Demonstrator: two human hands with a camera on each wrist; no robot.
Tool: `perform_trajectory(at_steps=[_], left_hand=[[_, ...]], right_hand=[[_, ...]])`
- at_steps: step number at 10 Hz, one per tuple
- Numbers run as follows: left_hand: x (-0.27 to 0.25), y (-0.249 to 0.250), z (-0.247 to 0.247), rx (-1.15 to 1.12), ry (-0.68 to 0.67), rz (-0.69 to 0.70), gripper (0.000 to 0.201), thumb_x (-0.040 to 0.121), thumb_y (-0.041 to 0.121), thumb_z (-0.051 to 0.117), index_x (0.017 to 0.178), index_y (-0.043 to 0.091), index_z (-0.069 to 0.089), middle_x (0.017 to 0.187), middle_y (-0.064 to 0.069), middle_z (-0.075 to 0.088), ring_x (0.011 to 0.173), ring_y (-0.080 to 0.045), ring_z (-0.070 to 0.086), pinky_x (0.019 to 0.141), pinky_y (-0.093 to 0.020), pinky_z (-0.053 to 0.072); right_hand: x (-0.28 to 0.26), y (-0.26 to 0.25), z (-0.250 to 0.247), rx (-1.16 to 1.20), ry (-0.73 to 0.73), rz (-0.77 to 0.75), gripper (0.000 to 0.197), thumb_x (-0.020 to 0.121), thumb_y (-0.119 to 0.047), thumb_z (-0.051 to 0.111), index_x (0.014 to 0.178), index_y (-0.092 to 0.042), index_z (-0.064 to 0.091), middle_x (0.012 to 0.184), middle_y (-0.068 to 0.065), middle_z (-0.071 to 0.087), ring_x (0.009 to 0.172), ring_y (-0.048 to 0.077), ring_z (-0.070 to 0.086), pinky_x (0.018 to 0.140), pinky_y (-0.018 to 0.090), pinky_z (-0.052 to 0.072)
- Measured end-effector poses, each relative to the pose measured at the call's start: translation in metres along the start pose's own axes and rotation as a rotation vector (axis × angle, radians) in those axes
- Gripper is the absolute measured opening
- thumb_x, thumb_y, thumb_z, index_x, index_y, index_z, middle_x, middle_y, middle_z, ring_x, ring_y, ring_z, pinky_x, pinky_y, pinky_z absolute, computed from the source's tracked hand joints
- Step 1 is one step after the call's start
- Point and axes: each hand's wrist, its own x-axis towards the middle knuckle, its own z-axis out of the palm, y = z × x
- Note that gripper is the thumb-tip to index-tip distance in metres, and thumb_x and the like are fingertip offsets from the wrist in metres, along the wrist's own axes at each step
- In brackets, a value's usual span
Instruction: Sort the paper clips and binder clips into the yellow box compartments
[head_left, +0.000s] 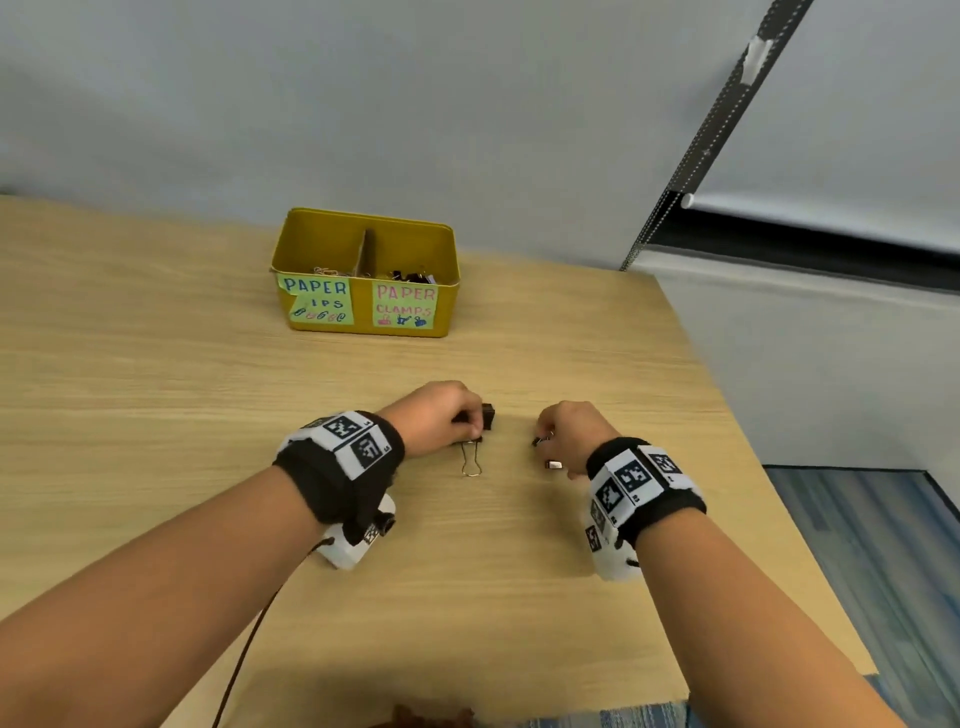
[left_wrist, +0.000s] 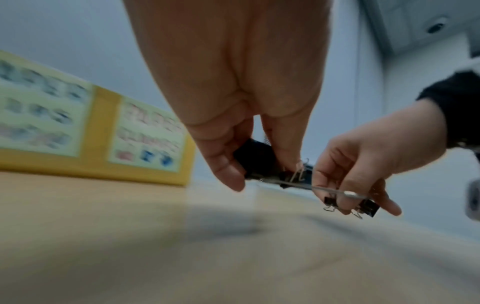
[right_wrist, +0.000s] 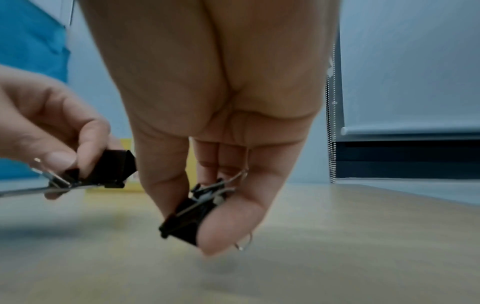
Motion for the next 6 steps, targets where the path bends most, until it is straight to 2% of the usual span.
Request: perform_trajectory(at_steps=[1, 2, 3, 4, 5, 6], left_hand=[[-0.005, -0.016, -0.047, -0.067, 0.254, -0.084, 0.007, 0.087, 0.020, 0.060, 0.090, 0.018, 0.065, 0.103, -0.001, 0.060, 0.101, -0.018, 0.055, 0.094, -0.036, 0.045], [0.001, -0.023, -0.095, -0.102, 0.554, -0.126, 0.012, 0.086, 0.019, 0.061, 0.094, 0.014, 0.069, 0.112, -0.005, 0.061, 0.107, -0.020, 0.054, 0.098, -0.037, 0.043], [0.020, -0.025, -0.129, -0.066, 0.729, -0.169, 0.017, 0.087, 0.019, 0.059, 0.097, 0.012, 0.070, 0.116, -0.009, 0.061, 0.112, -0.023, 0.053, 0.100, -0.038, 0.043], [0.046, -0.037, -0.142, -0.043, 0.731, -0.208, 0.019, 0.089, 0.021, 0.055, 0.099, 0.014, 0.070, 0.117, -0.008, 0.062, 0.112, -0.024, 0.054, 0.099, -0.037, 0.043], [0.066, -0.053, -0.136, 0.104, 0.496, -0.296, 0.025, 0.091, 0.027, 0.051, 0.109, 0.024, 0.067, 0.131, -0.008, 0.056, 0.124, -0.028, 0.049, 0.104, -0.045, 0.039], [0.072, -0.067, -0.133, 0.163, 0.459, -0.355, 0.030, 0.091, 0.027, 0.049, 0.118, 0.032, 0.061, 0.151, -0.008, 0.033, 0.140, -0.028, 0.029, 0.113, -0.054, 0.021]], right_hand=[[0.020, -0.036, -0.032, 0.310, 0.134, -0.140, 0.018, 0.086, -0.010, 0.061, 0.103, -0.006, 0.063, 0.091, 0.007, 0.058, 0.070, 0.025, 0.061, 0.059, 0.029, 0.055], [0.039, -0.079, -0.069, 0.579, 0.353, -0.280, 0.014, 0.083, -0.009, 0.064, 0.097, -0.012, 0.063, 0.080, 0.001, 0.059, 0.072, 0.023, 0.063, 0.055, 0.026, 0.056], [0.063, -0.121, -0.097, 0.757, 0.469, -0.347, 0.016, 0.085, -0.013, 0.062, 0.100, -0.008, 0.066, 0.090, 0.009, 0.067, 0.084, 0.024, 0.067, 0.070, 0.036, 0.060], [0.090, -0.150, -0.108, 0.745, 0.554, -0.338, 0.016, 0.086, -0.018, 0.061, 0.095, -0.008, 0.070, 0.098, 0.013, 0.072, 0.094, 0.027, 0.068, 0.087, 0.044, 0.055], [0.106, -0.166, -0.110, 0.648, 0.549, -0.308, 0.016, 0.085, -0.014, 0.061, 0.096, -0.008, 0.071, 0.102, 0.010, 0.072, 0.099, 0.024, 0.066, 0.092, 0.030, 0.051], [0.120, -0.171, -0.108, 0.601, 0.503, -0.261, 0.019, 0.083, -0.010, 0.061, 0.099, -0.012, 0.071, 0.106, 0.006, 0.071, 0.097, 0.019, 0.065, 0.079, 0.019, 0.048]])
